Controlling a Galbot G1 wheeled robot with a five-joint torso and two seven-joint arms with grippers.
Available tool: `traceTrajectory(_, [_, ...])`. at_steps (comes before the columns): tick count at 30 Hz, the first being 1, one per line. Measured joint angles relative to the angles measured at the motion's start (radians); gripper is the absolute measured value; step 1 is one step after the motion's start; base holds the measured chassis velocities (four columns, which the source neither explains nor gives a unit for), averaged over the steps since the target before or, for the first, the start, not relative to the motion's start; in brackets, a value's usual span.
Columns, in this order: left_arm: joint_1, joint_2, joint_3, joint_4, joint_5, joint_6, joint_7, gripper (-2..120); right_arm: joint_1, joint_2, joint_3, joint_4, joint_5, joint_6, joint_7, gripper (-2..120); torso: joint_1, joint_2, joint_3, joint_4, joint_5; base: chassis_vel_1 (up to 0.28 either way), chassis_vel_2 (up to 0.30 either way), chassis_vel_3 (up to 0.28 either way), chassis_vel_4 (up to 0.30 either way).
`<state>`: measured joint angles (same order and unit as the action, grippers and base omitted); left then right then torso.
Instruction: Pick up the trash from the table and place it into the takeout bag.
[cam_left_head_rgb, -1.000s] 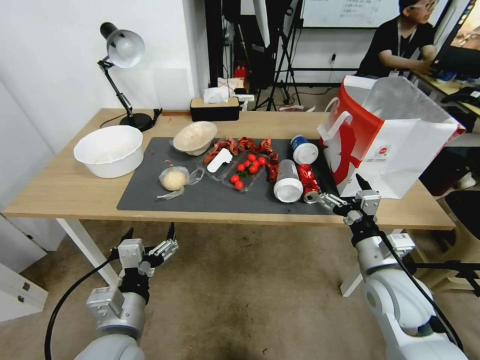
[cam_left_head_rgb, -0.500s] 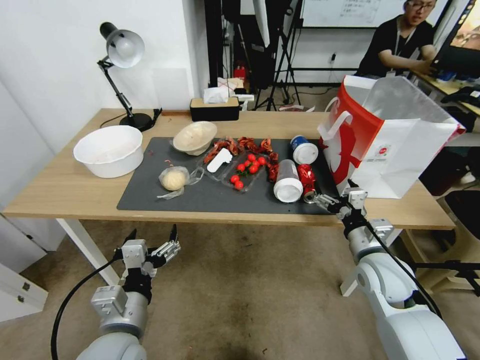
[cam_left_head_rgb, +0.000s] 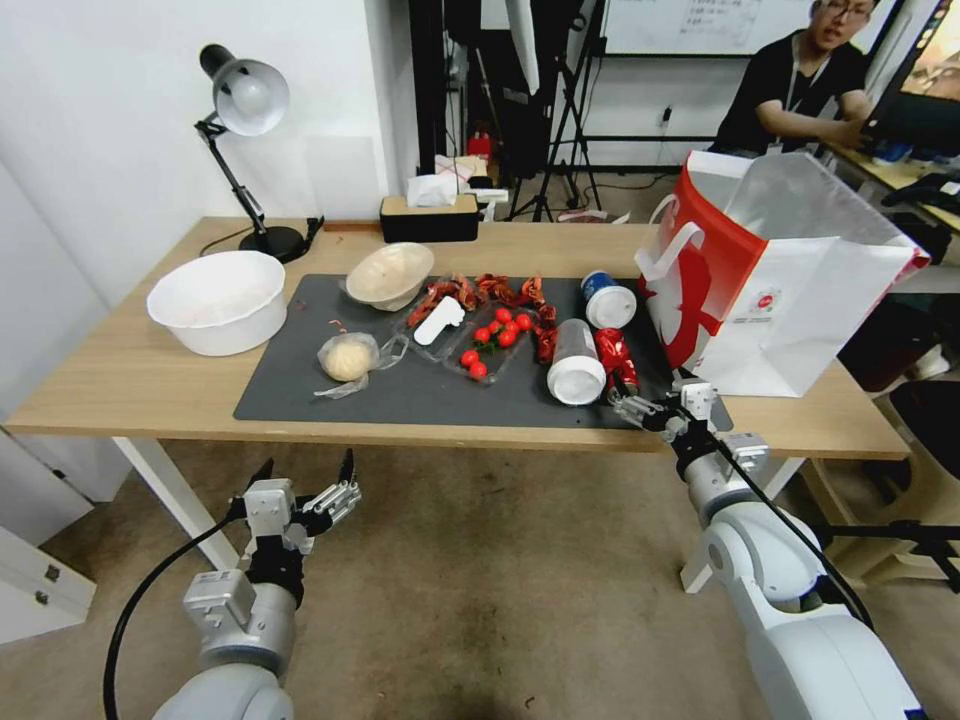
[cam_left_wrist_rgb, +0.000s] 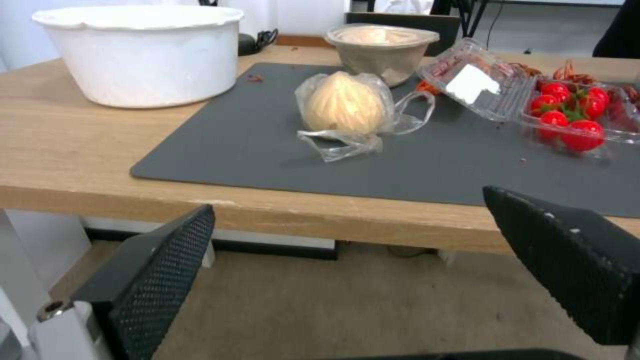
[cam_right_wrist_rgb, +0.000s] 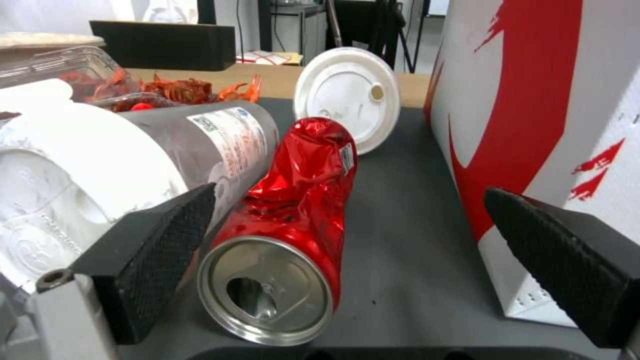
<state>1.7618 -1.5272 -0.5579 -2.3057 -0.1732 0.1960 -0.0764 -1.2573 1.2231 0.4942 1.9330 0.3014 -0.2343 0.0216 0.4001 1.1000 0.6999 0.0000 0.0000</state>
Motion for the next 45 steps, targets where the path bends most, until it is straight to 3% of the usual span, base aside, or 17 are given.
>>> traceTrajectory(23, [0.003, 0.009, 0.007, -0.008, 0.002, -0.007, 0.01, 100, -0.006, 0.003, 0.002, -0.002, -0.003, -0.029, -0.019, 100, 0.0, 0.0, 0.0, 0.0, 0.0, 0.0, 0.0, 0.0, 0.0])
traceTrajectory(45, [0.007, 0.013, 0.008, -0.013, -0.004, -0.008, 0.005, 100, 0.048, -0.058, -0.031, -0.052, 0.045, -0.061, -0.047, 100, 0.0, 0.0, 0.0, 0.0, 0.0, 0.0, 0.0, 0.0, 0.0])
